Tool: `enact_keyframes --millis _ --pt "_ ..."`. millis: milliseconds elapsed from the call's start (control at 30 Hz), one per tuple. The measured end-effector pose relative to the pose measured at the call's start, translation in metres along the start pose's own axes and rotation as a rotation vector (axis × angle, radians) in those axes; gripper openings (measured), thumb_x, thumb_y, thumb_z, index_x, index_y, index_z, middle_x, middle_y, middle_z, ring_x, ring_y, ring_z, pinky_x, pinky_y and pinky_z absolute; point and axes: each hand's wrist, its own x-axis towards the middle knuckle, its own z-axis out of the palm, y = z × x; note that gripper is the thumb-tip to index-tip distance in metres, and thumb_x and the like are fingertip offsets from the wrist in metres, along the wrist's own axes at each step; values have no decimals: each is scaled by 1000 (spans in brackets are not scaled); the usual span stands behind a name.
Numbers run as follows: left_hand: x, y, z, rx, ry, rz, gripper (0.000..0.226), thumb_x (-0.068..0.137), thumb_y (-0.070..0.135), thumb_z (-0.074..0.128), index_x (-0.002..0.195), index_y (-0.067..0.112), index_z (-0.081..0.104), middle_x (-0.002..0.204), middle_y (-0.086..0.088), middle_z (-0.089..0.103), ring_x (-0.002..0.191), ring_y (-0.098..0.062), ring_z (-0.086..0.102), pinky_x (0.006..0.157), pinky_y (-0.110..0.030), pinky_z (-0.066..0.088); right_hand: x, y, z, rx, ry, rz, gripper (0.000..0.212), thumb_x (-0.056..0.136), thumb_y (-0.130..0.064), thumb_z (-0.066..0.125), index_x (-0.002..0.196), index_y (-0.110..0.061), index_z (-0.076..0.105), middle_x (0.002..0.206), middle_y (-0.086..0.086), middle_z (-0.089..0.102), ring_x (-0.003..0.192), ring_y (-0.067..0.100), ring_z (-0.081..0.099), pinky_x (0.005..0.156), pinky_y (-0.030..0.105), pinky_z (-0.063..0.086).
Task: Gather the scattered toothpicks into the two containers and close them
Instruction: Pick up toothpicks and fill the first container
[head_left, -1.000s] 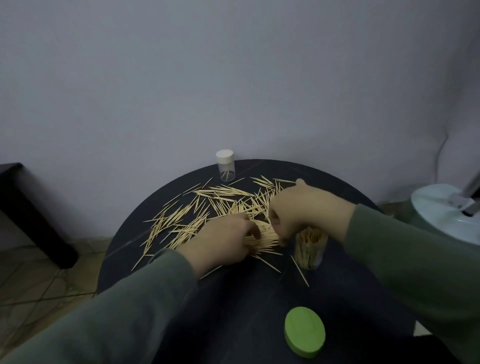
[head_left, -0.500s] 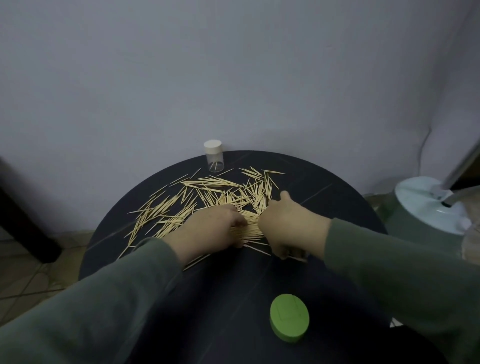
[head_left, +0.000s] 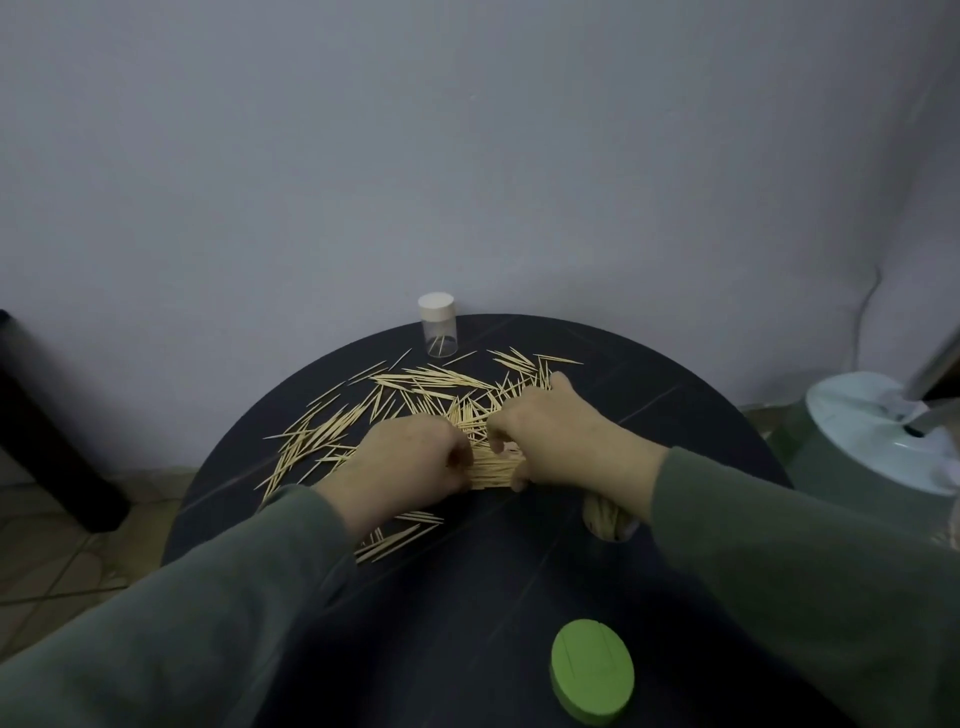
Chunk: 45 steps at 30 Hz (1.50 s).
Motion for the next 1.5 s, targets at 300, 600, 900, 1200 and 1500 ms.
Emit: enact_keyframes --millis 300,600,900,1200,1500 --pt "6 2 -2 76 -23 -15 27 94 40 55 117 32 64 113 8 64 105 -13 59 88 -33 54 10 -13 1 -120 60 87 18 95 -28 58 107 -17 65 97 -1 65 99 22 62 104 48 26" --pt "6 7 3 102 23 -41 25 97 36 48 114 25 62 112 5 61 104 -17 59 85 -36 54 10 -12 1 -180 91 98 28 95 -13 50 71 -18 38 65 -3 38 77 21 50 103 47 27" --pt "4 4 2 9 75 -115 24 98 35 50 116 28 64 112 6 63 103 -15 60 83 -32 52 4 8 -1 -99 102 162 16 96 -17 54 81 -21 49 83 -4 58 89 19 62 107 50 24" --pt "3 7 1 -19 72 -150 25 98 37 51 118 29 64 115 6 64 104 -15 60 87 -33 53 8 18 11 9 76 210 23 94 -41 58 100 -20 65 91 -4 66 92 18 63 108 51 23" --pt "5 2 -6 68 107 -159 23 99 31 50 115 30 66 112 6 63 99 -14 61 78 -29 53 7 18 8 85 81 238 34 93 -47 56 113 -23 68 103 -5 67 104 18 59 109 52 23"
